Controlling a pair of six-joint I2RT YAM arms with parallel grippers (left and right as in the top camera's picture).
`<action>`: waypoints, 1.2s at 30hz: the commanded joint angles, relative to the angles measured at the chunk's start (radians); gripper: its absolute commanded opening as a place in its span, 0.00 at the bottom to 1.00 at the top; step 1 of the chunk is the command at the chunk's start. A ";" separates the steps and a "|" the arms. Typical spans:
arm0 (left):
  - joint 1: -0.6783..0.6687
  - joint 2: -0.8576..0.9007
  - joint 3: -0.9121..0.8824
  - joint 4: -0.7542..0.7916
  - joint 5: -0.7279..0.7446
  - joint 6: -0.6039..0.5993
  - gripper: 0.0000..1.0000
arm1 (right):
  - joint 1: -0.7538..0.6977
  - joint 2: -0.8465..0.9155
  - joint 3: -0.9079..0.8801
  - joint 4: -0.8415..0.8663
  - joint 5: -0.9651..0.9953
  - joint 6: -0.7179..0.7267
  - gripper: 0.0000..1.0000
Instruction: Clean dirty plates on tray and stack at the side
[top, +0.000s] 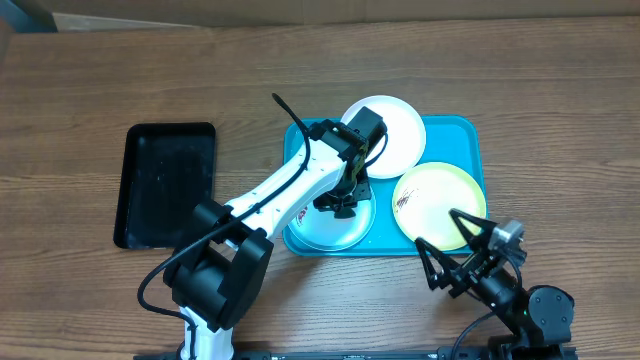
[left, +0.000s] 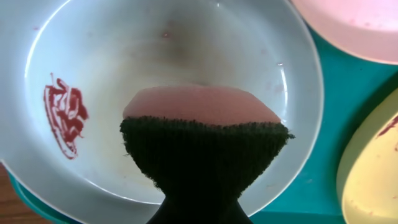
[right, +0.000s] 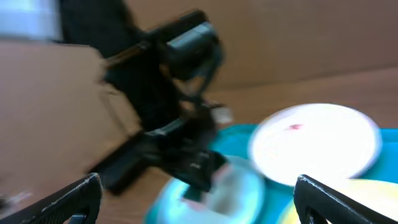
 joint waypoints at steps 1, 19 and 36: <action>0.024 0.004 -0.007 -0.015 -0.021 -0.001 0.04 | 0.002 -0.006 -0.008 0.138 -0.122 0.137 1.00; 0.052 0.004 -0.007 -0.025 -0.012 0.054 0.04 | -0.073 0.779 0.940 -0.951 0.055 -0.311 1.00; 0.092 0.004 -0.007 -0.036 0.070 0.119 0.04 | -0.005 1.351 1.004 -0.790 0.063 -0.159 0.30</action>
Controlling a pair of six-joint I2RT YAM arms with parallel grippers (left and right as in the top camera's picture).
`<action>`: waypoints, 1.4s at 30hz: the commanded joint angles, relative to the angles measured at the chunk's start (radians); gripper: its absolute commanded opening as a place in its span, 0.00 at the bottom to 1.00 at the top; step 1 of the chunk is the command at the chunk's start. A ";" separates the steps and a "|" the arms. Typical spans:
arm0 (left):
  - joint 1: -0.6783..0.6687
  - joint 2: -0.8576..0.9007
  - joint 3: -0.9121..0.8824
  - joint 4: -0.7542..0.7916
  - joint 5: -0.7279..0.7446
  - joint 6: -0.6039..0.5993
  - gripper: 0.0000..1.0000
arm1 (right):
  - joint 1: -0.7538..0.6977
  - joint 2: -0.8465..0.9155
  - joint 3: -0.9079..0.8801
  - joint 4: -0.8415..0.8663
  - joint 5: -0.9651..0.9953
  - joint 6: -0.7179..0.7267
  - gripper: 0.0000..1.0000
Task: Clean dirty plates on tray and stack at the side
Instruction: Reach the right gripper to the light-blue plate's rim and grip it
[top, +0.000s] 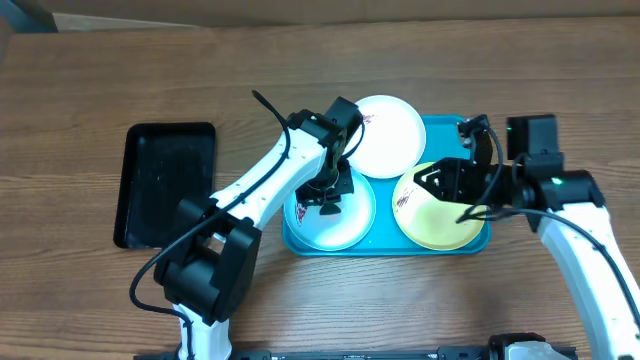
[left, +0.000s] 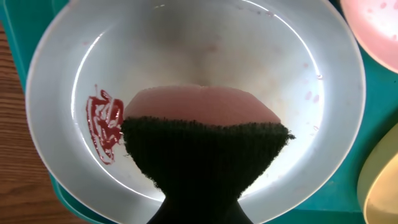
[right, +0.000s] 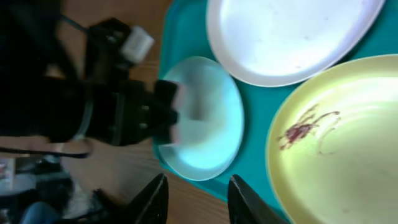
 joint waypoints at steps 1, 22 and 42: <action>0.006 0.004 -0.004 -0.003 0.016 0.035 0.04 | 0.045 0.058 0.021 0.031 0.143 0.079 0.30; 0.003 0.004 -0.004 -0.009 0.021 0.045 0.04 | 0.329 0.253 0.021 0.212 0.337 0.239 0.41; 0.003 0.005 -0.004 0.020 0.019 0.050 0.04 | 0.328 0.254 -0.020 0.205 0.491 0.239 0.45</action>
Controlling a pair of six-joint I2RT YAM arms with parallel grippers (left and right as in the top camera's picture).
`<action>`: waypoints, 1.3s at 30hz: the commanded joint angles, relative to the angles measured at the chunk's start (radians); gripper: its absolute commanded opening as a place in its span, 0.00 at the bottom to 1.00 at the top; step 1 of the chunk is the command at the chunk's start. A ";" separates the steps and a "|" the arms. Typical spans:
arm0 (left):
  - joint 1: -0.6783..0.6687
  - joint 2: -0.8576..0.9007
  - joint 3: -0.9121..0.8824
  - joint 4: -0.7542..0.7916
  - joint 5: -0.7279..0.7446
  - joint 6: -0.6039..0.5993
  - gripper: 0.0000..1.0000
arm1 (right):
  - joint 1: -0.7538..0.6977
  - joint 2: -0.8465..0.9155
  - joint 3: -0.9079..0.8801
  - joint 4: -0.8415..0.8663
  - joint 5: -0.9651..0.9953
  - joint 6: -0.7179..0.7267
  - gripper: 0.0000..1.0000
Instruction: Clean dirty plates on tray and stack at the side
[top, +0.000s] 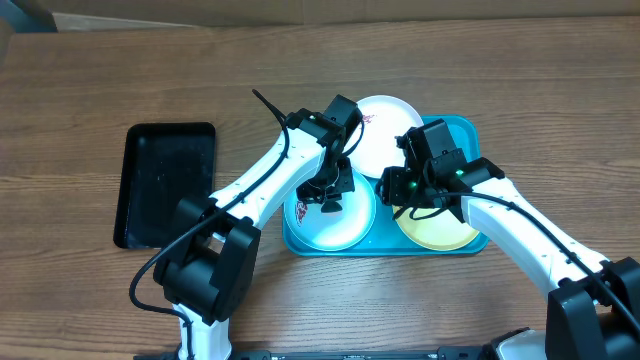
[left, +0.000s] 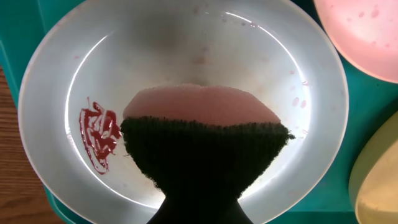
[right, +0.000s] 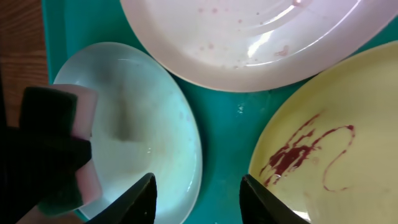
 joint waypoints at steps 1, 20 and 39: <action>-0.001 0.005 -0.004 -0.006 0.011 0.023 0.04 | 0.003 -0.003 -0.008 0.008 0.051 0.004 0.45; -0.001 0.004 -0.004 -0.006 0.011 0.024 0.04 | 0.054 0.000 -0.008 0.037 0.098 0.005 0.41; -0.002 0.004 -0.004 -0.013 0.011 0.023 0.04 | 0.054 0.131 -0.008 0.118 0.060 0.005 0.41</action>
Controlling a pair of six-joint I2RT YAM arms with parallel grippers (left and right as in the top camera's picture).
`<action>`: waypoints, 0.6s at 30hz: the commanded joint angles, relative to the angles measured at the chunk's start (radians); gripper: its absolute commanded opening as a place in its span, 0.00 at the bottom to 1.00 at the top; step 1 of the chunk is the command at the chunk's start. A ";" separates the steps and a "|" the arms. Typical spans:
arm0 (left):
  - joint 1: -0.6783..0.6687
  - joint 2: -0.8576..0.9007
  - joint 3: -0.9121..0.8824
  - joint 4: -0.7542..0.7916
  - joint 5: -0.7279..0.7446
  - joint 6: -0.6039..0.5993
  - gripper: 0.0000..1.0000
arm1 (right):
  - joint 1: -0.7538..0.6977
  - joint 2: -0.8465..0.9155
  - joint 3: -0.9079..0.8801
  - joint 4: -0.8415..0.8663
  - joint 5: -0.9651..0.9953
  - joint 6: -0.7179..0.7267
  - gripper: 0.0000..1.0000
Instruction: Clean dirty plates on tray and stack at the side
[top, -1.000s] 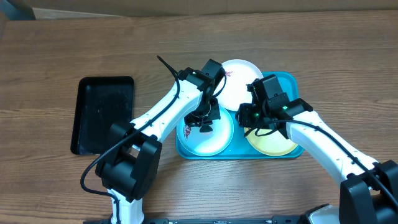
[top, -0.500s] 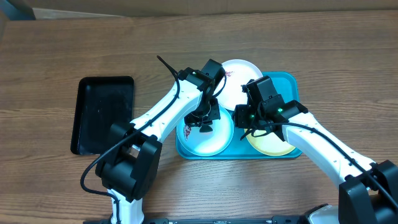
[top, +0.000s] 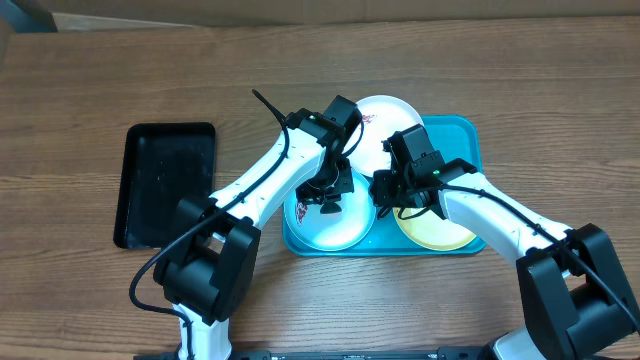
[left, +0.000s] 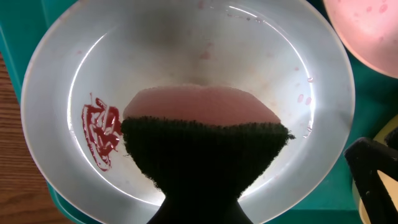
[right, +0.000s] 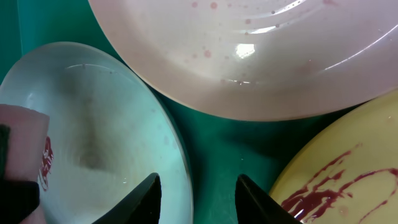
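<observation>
A pale blue plate (top: 330, 228) lies at the front left of the teal tray (top: 470, 135), with a red smear (left: 99, 134) near its left rim. My left gripper (top: 328, 192) is shut on a pink sponge with a dark scrub side (left: 202, 121), which rests on the plate's middle. My right gripper (right: 198, 186) is open, with its fingers astride the plate's right rim. A pink-white plate (top: 395, 125) with faint red specks lies at the tray's back. A yellow plate (top: 445, 228) with a red smear (right: 336, 186) lies at the front right.
A black tray (top: 165, 185) lies on the wooden table left of the teal tray. The three plates lie close together and the two arms nearly meet over the teal tray's middle.
My right gripper has shifted a little left, from the gap between the plates onto the pale blue plate's right rim. One finger now shows in the left wrist view. The sponge has barely moved.
My left gripper held the sponge on the pale blue plate at every moment, shifting slightly; the red smear stays. My open right gripper was low at the table's front right, then over the yellow plate, then between the plates, and now at the blue plate's rim.
</observation>
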 joint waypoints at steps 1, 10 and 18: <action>-0.002 0.004 -0.004 -0.003 0.011 0.023 0.04 | 0.003 0.002 -0.006 0.008 -0.003 0.005 0.37; -0.002 0.004 -0.004 0.001 0.011 0.023 0.04 | 0.003 0.053 -0.006 0.019 -0.016 0.005 0.31; -0.002 0.004 -0.004 0.001 0.011 0.023 0.04 | 0.003 0.064 -0.006 0.049 -0.063 0.005 0.19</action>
